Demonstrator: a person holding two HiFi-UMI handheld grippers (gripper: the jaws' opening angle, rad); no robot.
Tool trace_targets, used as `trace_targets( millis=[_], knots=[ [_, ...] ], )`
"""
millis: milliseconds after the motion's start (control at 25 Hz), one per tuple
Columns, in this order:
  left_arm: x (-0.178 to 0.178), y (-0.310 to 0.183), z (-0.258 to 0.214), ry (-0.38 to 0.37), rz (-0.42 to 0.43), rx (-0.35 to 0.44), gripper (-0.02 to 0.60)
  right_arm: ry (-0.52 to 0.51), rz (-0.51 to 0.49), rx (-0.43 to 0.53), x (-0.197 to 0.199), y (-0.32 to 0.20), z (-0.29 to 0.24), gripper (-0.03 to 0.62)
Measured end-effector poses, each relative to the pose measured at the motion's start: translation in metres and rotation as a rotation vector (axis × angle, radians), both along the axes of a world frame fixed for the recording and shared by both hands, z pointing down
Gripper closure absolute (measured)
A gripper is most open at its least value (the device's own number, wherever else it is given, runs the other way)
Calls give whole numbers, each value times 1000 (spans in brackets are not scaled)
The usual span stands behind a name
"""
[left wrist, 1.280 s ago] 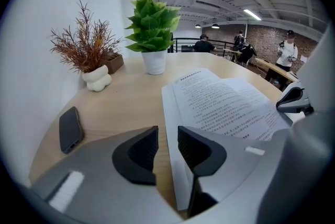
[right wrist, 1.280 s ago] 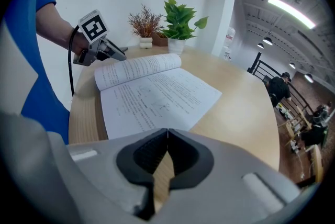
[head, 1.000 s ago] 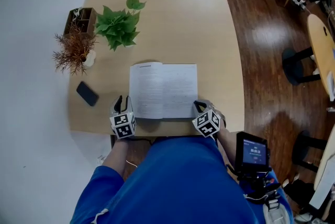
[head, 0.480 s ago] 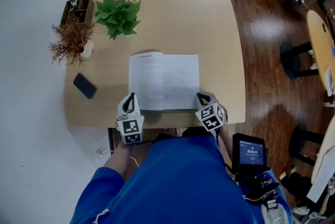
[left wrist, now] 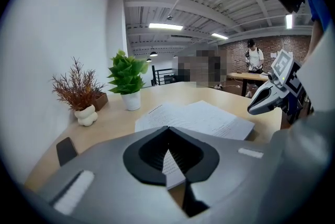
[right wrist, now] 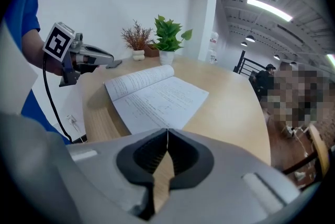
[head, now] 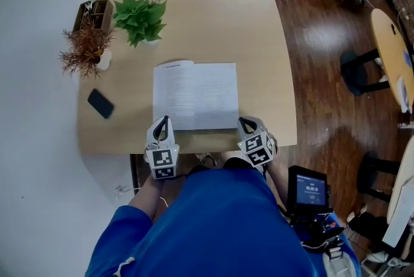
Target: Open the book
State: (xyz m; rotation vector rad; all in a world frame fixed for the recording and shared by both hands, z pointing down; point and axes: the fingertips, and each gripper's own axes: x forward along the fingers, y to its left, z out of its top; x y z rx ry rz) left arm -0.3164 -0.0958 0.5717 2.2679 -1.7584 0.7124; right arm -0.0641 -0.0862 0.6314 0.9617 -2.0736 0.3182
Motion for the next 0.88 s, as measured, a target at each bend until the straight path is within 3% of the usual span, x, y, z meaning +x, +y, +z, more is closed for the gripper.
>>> trace_targets(
  millis=[480,880],
  knots=[
    [91,61,-48,-5,-10,106,574,-164,-49,121,40,51,-63,589],
    [163,133,-67,-20,-6,130,574,-258,-72,176,90,110,-95,589]
  ],
)
